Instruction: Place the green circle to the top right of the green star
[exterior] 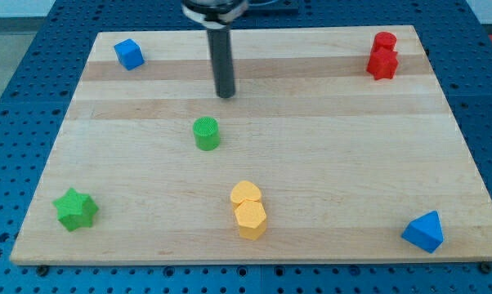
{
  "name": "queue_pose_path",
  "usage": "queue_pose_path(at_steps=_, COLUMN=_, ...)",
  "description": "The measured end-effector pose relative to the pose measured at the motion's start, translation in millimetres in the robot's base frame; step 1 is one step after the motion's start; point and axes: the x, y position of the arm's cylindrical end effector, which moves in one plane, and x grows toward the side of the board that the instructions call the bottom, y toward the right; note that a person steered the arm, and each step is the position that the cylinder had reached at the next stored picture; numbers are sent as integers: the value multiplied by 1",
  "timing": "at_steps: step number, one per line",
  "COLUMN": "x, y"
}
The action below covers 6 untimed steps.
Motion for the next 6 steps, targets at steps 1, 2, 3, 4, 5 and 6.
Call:
queue_pose_path(at_steps=1, x=35, y=-10)
queue_pose_path(at_steps=2, x=50, y=-12)
queue_pose_path(at_steps=3, x=63, y=-17)
queue_pose_path(at_steps=4, x=86, y=-35)
queue_pose_path(at_steps=5, x=111, y=-56)
queue_pose_path(at_steps=6, x=132, y=-77)
